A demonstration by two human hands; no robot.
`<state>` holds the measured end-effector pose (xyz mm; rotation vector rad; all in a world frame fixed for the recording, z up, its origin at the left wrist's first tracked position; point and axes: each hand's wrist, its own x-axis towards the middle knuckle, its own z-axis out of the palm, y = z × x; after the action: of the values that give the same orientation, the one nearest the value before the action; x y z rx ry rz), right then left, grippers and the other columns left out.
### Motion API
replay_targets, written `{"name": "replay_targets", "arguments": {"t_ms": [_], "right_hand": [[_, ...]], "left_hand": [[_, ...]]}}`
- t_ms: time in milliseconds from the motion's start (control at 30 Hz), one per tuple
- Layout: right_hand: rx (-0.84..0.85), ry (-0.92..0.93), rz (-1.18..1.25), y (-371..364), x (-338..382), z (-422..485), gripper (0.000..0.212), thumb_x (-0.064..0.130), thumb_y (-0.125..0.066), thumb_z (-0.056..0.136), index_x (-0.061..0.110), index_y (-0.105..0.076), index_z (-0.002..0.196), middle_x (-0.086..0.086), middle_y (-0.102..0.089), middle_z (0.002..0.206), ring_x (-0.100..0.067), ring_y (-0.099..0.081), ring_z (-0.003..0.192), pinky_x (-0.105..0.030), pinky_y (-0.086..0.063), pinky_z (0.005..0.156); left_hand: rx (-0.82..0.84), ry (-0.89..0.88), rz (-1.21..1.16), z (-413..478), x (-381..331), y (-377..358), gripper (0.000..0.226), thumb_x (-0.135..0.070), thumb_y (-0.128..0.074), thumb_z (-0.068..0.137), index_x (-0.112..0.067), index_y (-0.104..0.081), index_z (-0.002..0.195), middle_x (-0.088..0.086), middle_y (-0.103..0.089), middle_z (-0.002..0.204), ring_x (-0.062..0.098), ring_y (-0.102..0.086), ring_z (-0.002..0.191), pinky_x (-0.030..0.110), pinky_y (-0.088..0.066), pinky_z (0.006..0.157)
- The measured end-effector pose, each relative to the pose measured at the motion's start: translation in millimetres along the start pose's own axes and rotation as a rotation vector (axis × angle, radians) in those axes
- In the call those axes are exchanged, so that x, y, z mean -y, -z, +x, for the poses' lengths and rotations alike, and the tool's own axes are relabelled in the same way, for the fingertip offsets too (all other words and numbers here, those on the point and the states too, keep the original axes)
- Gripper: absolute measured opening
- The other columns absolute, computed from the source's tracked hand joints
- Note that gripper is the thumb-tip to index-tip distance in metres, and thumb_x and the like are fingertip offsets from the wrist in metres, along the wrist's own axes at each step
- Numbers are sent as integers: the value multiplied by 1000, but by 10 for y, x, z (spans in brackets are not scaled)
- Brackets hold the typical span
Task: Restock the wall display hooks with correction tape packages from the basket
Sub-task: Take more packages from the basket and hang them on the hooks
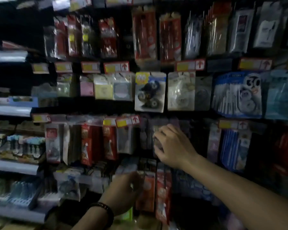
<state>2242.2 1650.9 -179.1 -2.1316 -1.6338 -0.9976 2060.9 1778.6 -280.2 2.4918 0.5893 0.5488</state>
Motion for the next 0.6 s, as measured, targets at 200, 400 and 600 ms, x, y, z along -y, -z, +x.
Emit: {"name": "replay_targets", "arguments": {"t_ms": [200, 400, 600], "right_hand": [[306, -159, 245, -996, 311, -1543, 23, 38, -58, 94, 20, -63, 107, 1, -60, 100, -21, -56, 99, -36, -48, 75], [734, -477, 492, -2119, 659, -3137, 23, 41, -66, 89, 29, -65, 109, 5, -65, 101, -18, -65, 92, -37, -57, 77], [1042, -881, 653, -3136, 926, -4399, 14, 33, -76, 85, 26, -69, 95, 7, -71, 94, -14, -68, 88, -33, -58, 77]], "left_hand": [[268, 93, 139, -689, 634, -1088, 18, -41, -60, 99, -32, -73, 106, -16, -71, 101, 1, -63, 87, 6, -43, 65], [583, 210, 210, -1241, 1286, -2028, 22, -39, -59, 102, -24, -73, 110, -1, -75, 107, 23, -70, 99, 37, -58, 84], [799, 291, 250, -1361, 1850, -2851, 25, -32, -58, 103, -19, -70, 121, 4, -73, 124, 25, -68, 112, 33, -54, 88]]}}
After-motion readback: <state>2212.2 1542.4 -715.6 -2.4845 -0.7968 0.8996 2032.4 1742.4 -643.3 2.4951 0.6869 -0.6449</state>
